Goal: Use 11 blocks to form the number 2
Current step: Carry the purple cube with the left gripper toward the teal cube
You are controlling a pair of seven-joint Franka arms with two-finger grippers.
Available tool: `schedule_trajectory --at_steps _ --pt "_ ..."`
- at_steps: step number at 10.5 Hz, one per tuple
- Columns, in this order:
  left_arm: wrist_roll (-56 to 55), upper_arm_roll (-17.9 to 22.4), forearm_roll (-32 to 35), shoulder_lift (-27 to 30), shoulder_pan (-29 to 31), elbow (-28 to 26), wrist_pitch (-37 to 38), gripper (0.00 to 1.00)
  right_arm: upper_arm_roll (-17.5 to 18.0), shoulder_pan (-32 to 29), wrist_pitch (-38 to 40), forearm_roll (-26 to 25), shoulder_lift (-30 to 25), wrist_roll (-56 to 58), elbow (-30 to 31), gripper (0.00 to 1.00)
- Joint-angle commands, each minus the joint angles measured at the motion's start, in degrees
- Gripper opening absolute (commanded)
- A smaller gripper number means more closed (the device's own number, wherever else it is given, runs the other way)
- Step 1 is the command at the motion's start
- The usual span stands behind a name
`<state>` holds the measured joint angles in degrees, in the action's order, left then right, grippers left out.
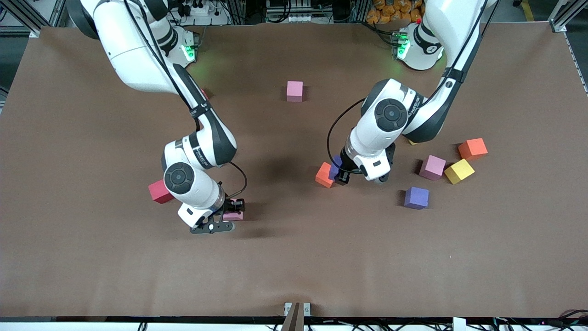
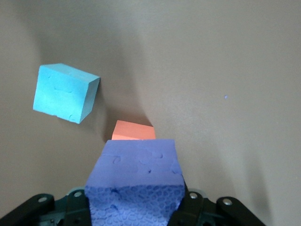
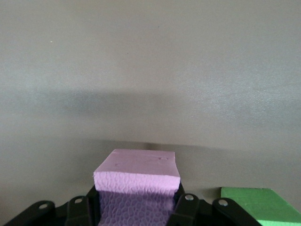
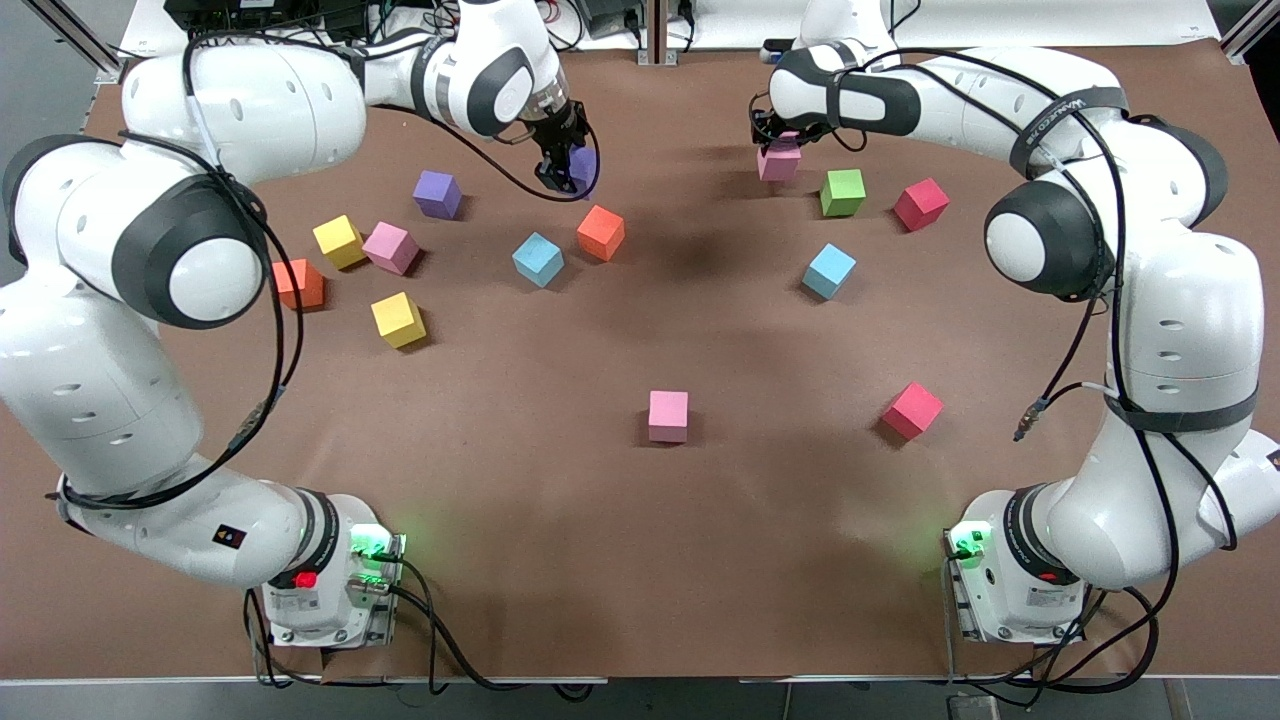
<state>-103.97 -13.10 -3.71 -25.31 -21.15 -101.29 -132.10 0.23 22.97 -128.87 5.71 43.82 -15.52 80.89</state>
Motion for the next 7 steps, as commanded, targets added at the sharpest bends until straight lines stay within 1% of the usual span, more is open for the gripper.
schedule_trajectory --at_steps 1,4,7 --pt "-6.0 0.1 -0.9 1.3 0.2 -1.6 0.2 0.35 0.2 0.0 1.3 0.7 -1.4 0.0 0.6 0.0" --pt "-12.1 0.1 -0.9 1.3 -1.3 -3.0 0.1 0.36 0.2 0.0 1.6 0.7 -1.8 0.2 0.6 0.0" --pt "-13.8 0.0 -0.8 2.2 -1.5 -5.1 0.1 0.36 0.2 0.0 1.7 0.7 -1.8 0.1 0.8 0.0"
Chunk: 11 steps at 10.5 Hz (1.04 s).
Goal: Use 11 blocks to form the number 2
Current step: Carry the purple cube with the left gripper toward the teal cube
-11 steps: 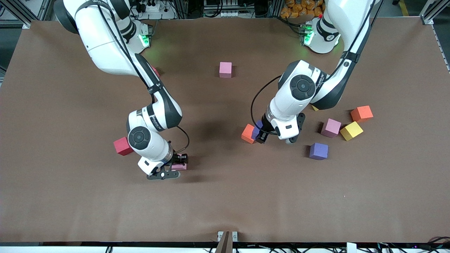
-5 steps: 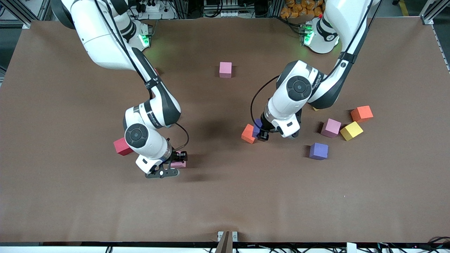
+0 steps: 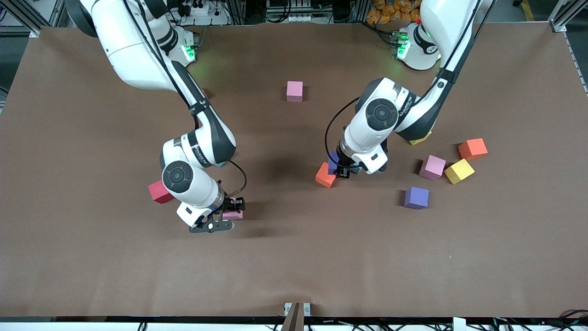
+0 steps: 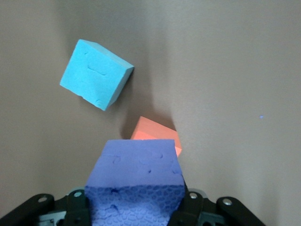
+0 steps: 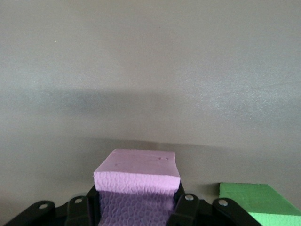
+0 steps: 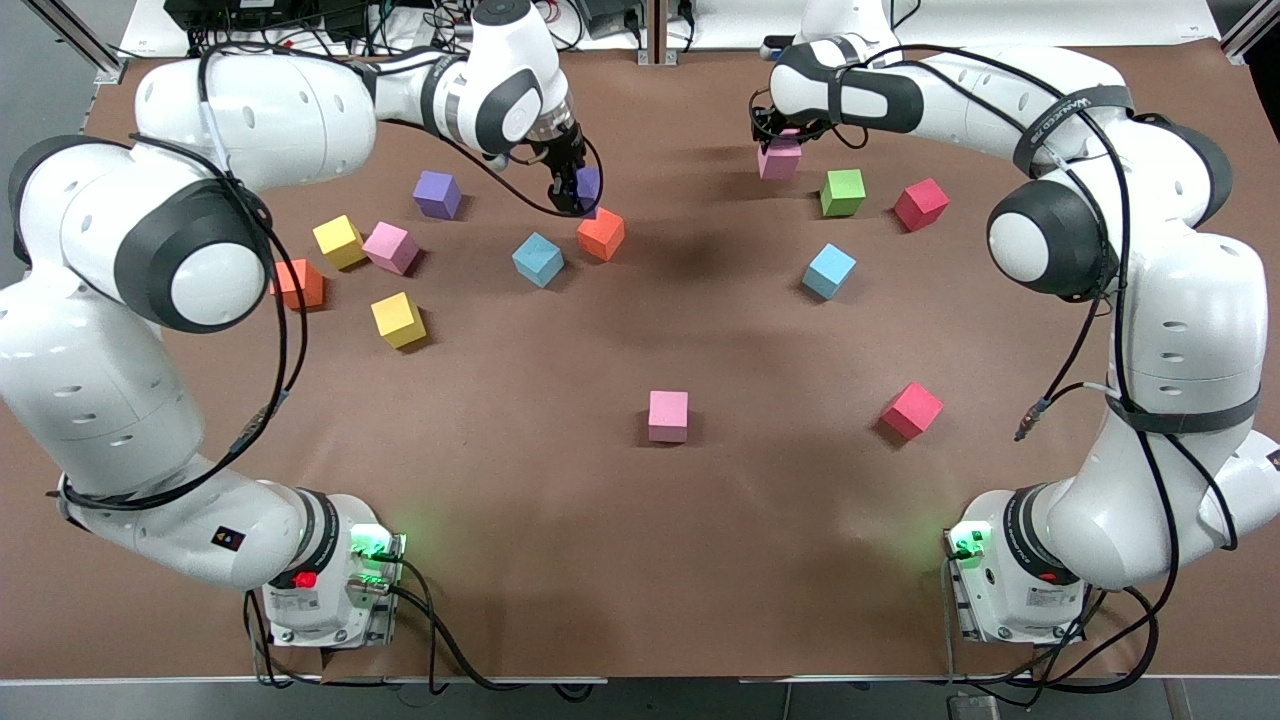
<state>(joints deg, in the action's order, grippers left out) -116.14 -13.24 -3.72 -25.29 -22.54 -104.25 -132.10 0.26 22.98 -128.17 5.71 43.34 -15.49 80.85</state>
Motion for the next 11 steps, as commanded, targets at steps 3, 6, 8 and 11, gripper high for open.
schedule_trajectory --at_steps 3,6,8,11 --pt "-2.4 -0.5 -0.8 5.1 -0.1 -5.3 -0.8 0.36 0.2 0.0 1.2 0.7 -1.3 0.2 0.8 0.0" --pt "-2.5 -0.8 -0.9 9.0 -0.1 -9.5 -1.9 0.36 0.1 0.0 1.7 0.7 -1.5 0.4 0.8 0.0" --pt "-2.6 -1.3 -1.0 10.4 -0.1 -10.8 -1.8 0.36 0.1 -0.1 2.6 0.7 -1.9 0.5 0.8 0.0" --pt "-2.5 -1.8 -1.1 12.9 0.3 -13.5 -1.9 0.36 0.1 -0.1 6.0 0.7 -4.7 0.5 0.6 0.0"
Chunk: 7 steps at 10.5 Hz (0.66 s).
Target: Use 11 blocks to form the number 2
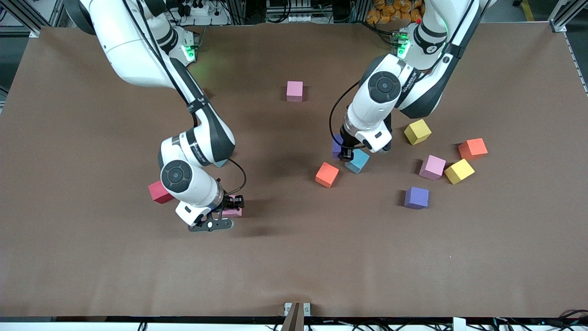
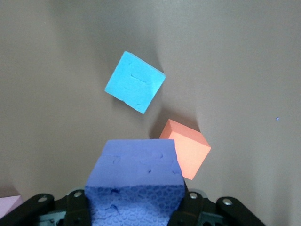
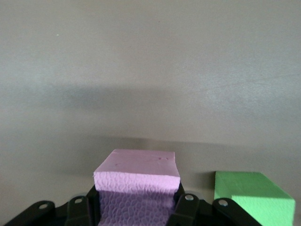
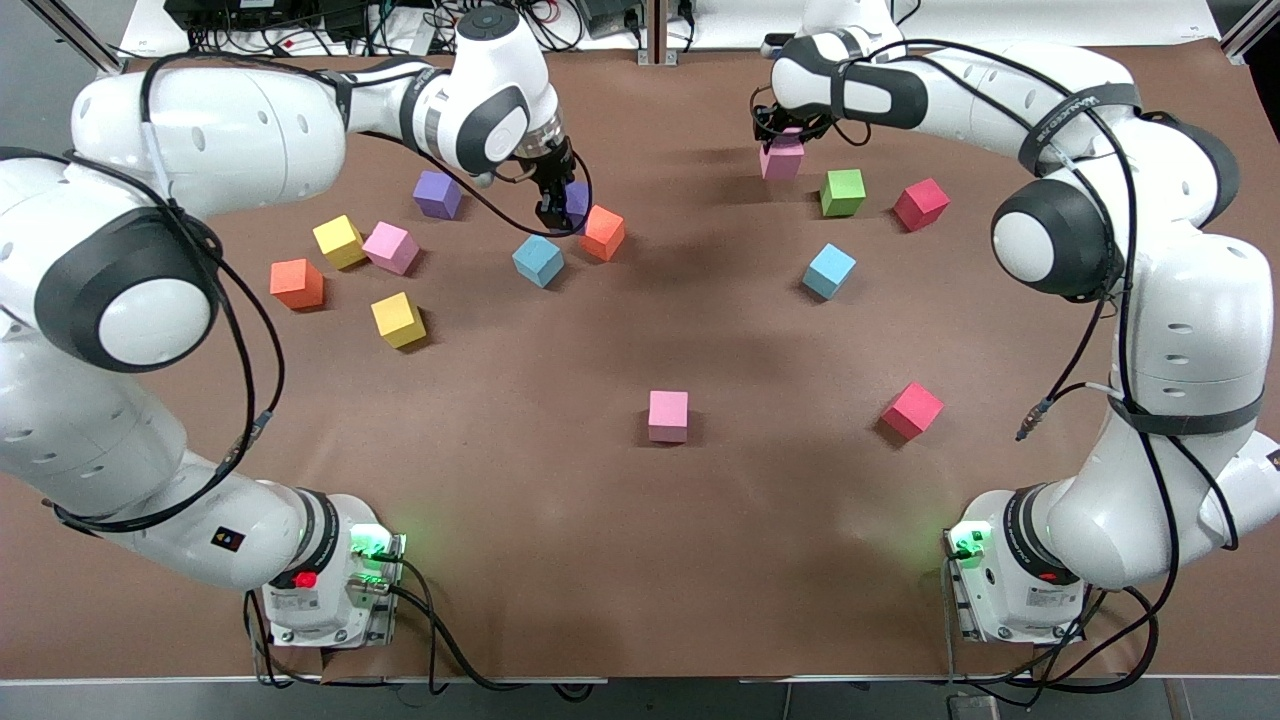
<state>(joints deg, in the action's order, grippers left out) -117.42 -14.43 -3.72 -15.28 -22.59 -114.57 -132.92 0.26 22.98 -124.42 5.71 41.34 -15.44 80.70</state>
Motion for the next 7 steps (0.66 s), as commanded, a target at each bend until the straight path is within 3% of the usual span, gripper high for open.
schedule_trajectory --at_steps 1,7 --pt "-1.2 -0.9 -1.2 3.3 0.4 -3.9 -1.1 0.36 0.1 -0.1 2.7 0.7 -3.3 0.3 0.8 0.0" --pt "-1.1 -0.9 -1.3 5.1 0.7 -5.7 -1.1 0.36 0.2 0.0 2.1 0.7 -4.4 0.3 0.3 0.0"
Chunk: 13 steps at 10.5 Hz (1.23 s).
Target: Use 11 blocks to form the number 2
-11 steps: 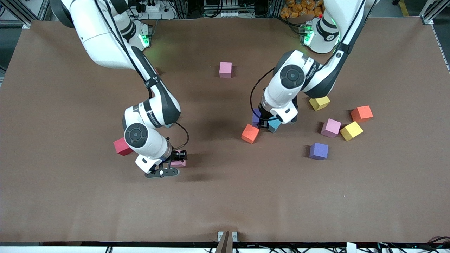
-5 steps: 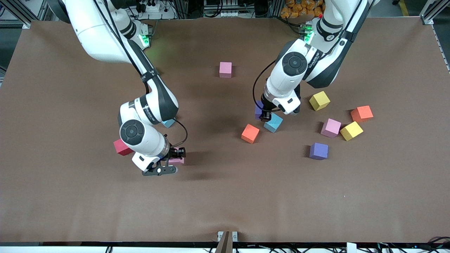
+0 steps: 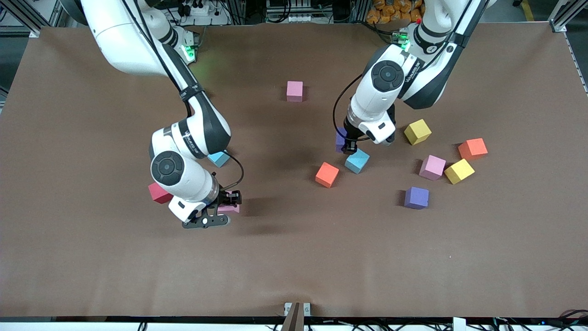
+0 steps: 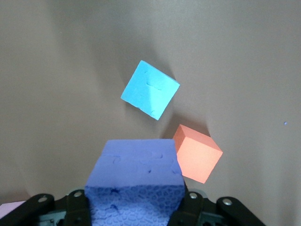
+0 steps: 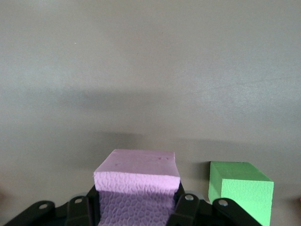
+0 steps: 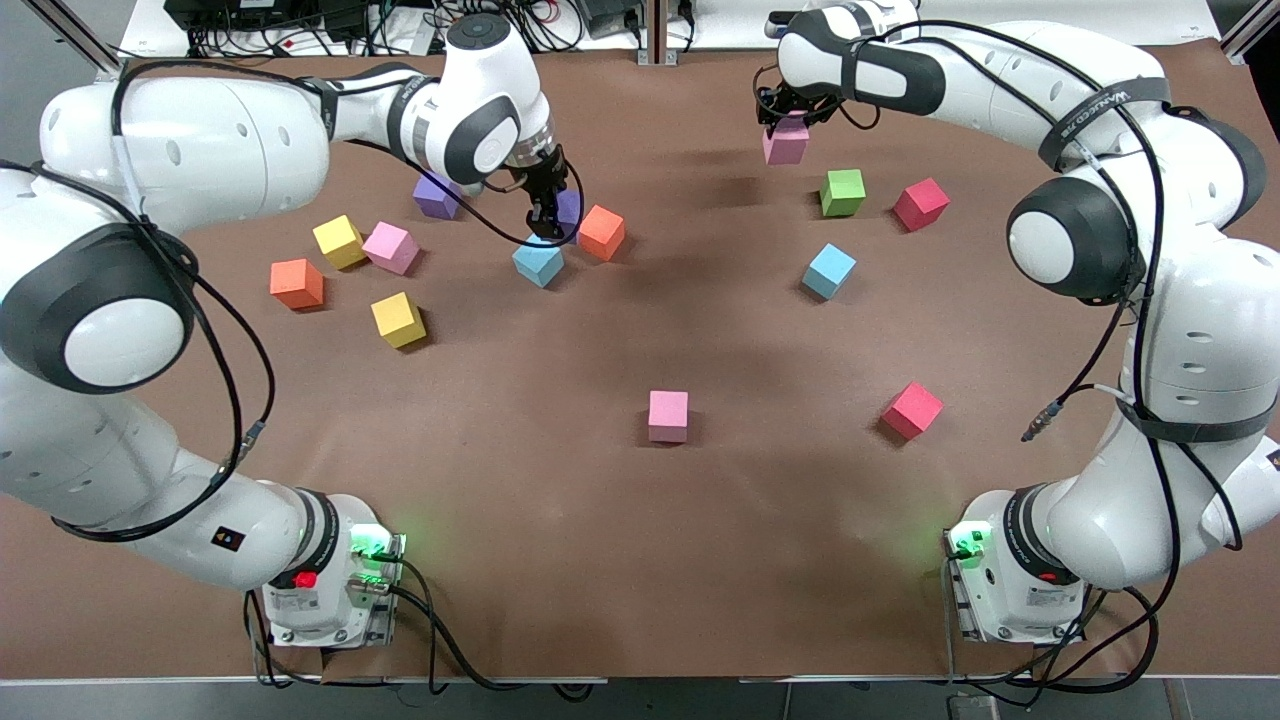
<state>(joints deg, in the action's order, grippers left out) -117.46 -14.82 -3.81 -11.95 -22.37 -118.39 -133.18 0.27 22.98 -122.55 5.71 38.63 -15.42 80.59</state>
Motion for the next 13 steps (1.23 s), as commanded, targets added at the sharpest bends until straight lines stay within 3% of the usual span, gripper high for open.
schedule_trajectory --at_steps 1,5,13 --pt "-1.0 -0.6 -1.3 1.7 0.5 -1.9 -1.1 0.36 0.2 0.0 0.3 0.7 -2.7 0.2 0.4 0.0" --pt "-1.1 -1.3 -2.4 1.7 0.5 -4.4 -5.0 0.36 -0.2 -0.6 1.0 0.4 -5.6 0.4 0.5 0.0" --pt "0.4 -2.3 -3.3 1.8 1.5 -5.2 -5.1 0.36 -0.1 0.5 1.5 0.1 -5.1 0.3 0.9 0.0"
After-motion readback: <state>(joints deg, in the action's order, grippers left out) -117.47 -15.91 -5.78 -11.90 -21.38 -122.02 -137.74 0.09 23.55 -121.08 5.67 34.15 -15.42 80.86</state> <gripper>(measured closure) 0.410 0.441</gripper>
